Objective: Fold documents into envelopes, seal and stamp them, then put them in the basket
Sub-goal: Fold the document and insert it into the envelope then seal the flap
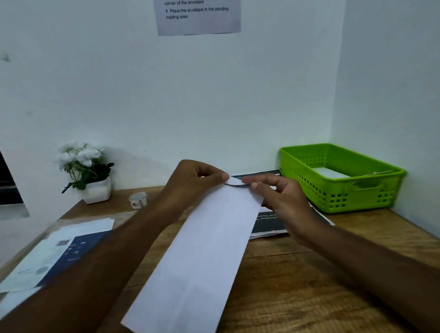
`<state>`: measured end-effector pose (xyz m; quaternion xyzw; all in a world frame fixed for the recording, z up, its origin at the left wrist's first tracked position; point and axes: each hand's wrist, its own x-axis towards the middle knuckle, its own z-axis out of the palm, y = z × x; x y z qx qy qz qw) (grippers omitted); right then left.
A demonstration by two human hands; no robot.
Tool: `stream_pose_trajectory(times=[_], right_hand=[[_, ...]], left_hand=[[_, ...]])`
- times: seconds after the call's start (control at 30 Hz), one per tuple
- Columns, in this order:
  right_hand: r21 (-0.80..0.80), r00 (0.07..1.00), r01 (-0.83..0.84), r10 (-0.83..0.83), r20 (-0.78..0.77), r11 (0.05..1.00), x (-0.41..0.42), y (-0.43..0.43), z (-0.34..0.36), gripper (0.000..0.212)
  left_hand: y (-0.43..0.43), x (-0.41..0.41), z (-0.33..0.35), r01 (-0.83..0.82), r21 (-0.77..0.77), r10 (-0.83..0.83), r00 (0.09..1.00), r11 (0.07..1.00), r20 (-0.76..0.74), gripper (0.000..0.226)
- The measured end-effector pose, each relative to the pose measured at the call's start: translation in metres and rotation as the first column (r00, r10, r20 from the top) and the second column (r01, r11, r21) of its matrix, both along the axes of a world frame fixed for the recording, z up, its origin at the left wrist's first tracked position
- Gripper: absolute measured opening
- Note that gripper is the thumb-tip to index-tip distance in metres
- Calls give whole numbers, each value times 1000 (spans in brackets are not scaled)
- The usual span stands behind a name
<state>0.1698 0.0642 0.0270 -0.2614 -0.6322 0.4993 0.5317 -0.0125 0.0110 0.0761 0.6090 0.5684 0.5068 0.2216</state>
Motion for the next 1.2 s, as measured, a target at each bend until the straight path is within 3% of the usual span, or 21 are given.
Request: stream_pose_trajectory(times=[0.13,0.3,0.4,0.53,0.7,0.83,0.9,0.97,1.03,1.1,1.2], right_hand=[[-31,999,-33,32,-20,999,-3,-3,0,12],[-52,999,-30,28,-32,998,-2,-6,-1,26],[-92,995,-67,60,-77,994,-1,-8,1,29],[-220,985,-141,114,-132,965,-3,-11,4,29],[-286,976,-208,218,5,935,-1,-16,5,23],[-321,888,-327,405,218,889,3,-24,8,33],[-279,869,-313,393,300,908,5,-25,10,33],[-183,861,-250,305,408,951,11,-23,15,26],[69,827,-157,93,554,985,21,-16,21,21],[341,752,-106,-149,642,934,32,-9,29,20],[544,580,-112,-390,715,832,43,-13,42,21]], left_hand=[[0,1,-8,-68,60,65,997,996,46,9],[-5,8,-11,-2,6,2,996,1000,85,27],[-6,12,-10,0,-12,0,1000,1000,25,20],[-8,4,-8,-81,22,76,982,996,171,15],[-5,-5,-10,-222,99,169,910,970,379,19],[-1,-15,-12,-406,183,246,793,896,557,26],[-2,-20,-14,-389,173,212,765,905,608,29],[-6,-24,-13,-267,174,113,792,948,600,33],[-14,-31,-11,-137,190,36,890,972,455,35],[-22,-43,-9,-71,182,25,970,981,243,34],[-39,-58,-13,38,99,-37,999,994,-19,24]])
